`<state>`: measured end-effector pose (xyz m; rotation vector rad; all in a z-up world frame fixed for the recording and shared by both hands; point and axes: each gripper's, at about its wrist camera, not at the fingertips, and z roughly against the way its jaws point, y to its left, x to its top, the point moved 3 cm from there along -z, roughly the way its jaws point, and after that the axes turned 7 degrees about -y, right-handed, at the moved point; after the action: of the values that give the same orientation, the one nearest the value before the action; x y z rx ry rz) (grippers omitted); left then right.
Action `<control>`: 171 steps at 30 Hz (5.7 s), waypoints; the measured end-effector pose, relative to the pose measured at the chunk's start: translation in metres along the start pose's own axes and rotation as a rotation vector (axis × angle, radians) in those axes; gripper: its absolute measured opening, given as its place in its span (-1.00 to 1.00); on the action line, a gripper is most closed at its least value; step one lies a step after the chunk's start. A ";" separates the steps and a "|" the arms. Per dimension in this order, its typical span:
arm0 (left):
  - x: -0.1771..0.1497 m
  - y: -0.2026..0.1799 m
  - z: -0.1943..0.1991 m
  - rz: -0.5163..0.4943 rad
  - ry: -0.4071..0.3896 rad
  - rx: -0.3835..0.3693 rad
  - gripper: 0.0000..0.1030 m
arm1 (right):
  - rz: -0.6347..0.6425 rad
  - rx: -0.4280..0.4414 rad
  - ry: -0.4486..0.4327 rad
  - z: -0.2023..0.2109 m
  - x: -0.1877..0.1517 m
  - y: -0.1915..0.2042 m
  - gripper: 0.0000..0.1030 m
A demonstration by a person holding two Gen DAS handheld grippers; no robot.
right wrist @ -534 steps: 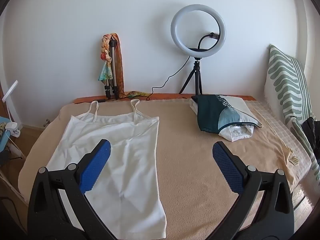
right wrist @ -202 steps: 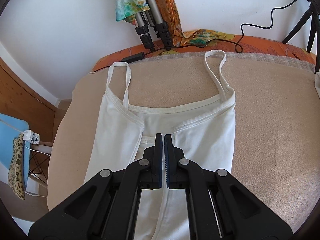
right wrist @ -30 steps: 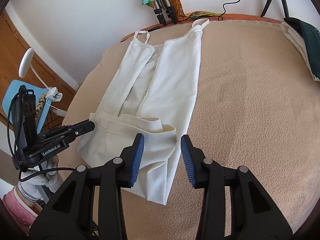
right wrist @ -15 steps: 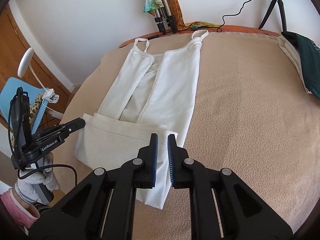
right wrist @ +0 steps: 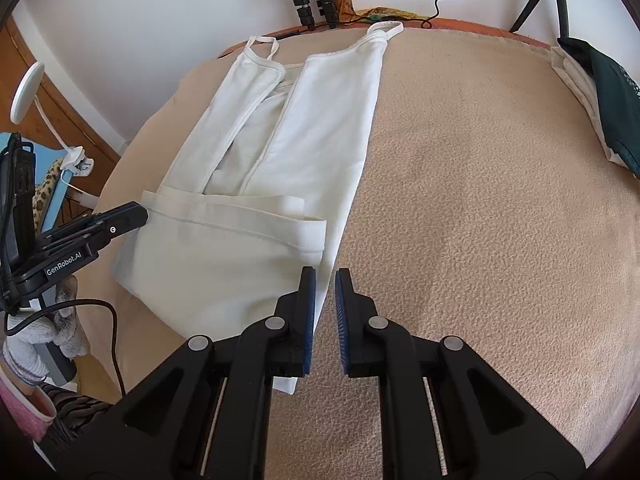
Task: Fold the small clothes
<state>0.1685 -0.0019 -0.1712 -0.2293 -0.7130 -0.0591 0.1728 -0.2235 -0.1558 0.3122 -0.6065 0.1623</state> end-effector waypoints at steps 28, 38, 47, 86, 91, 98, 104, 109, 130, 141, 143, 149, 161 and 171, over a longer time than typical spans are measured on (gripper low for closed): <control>0.135 0.052 -0.123 0.130 -0.022 -0.217 -0.21 | -0.248 0.233 -0.098 -0.091 0.162 -0.085 -0.02; 0.136 0.050 -0.142 0.142 -0.030 -0.174 -0.98 | -0.235 0.266 -0.069 -0.125 0.174 -0.079 -0.86; 0.143 0.044 -0.139 0.078 -0.057 -0.188 -0.24 | -0.217 0.209 -0.097 -0.120 0.177 -0.099 -0.88; 0.142 0.020 -0.013 0.121 -0.146 -0.329 -1.00 | -0.087 0.303 -0.198 0.010 0.171 -0.029 -0.87; 0.108 0.016 0.027 0.112 -0.149 -0.329 -1.00 | -0.030 0.278 -0.198 0.047 0.134 -0.010 -0.87; 0.038 0.013 0.050 0.120 -0.091 -0.315 -1.00 | 0.004 0.250 -0.157 0.067 0.059 0.004 -0.87; -0.014 0.016 0.051 0.127 -0.018 -0.263 -0.98 | 0.027 0.215 -0.101 0.062 0.006 0.012 -0.87; -0.048 0.017 0.061 0.083 0.042 -0.227 -0.95 | 0.035 0.155 -0.055 0.061 -0.021 0.013 -0.86; 0.013 -0.041 0.051 -0.040 -0.016 -0.208 -0.76 | 0.002 0.185 -0.056 0.049 0.012 0.034 -0.70; -0.050 -0.010 0.033 -0.001 0.155 -0.186 -0.75 | 0.045 0.153 0.056 0.031 -0.026 0.024 -0.70; -0.067 -0.005 0.045 0.004 0.179 -0.210 -0.75 | 0.047 0.160 0.085 0.033 -0.037 0.022 -0.70; -0.087 -0.001 0.085 -0.009 0.150 -0.223 -0.75 | 0.072 0.168 0.130 0.059 -0.055 0.019 -0.70; 0.012 0.009 0.042 0.095 -0.024 -0.146 -0.30 | -0.159 0.165 -0.140 0.046 0.036 -0.027 0.11; 0.020 0.030 -0.021 0.237 0.027 -0.123 -0.35 | -0.307 0.170 -0.060 -0.021 0.045 -0.050 0.11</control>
<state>0.2008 0.0229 -0.1792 -0.4290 -0.6515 0.1202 0.2323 -0.2606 -0.1578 0.5721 -0.5978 -0.0918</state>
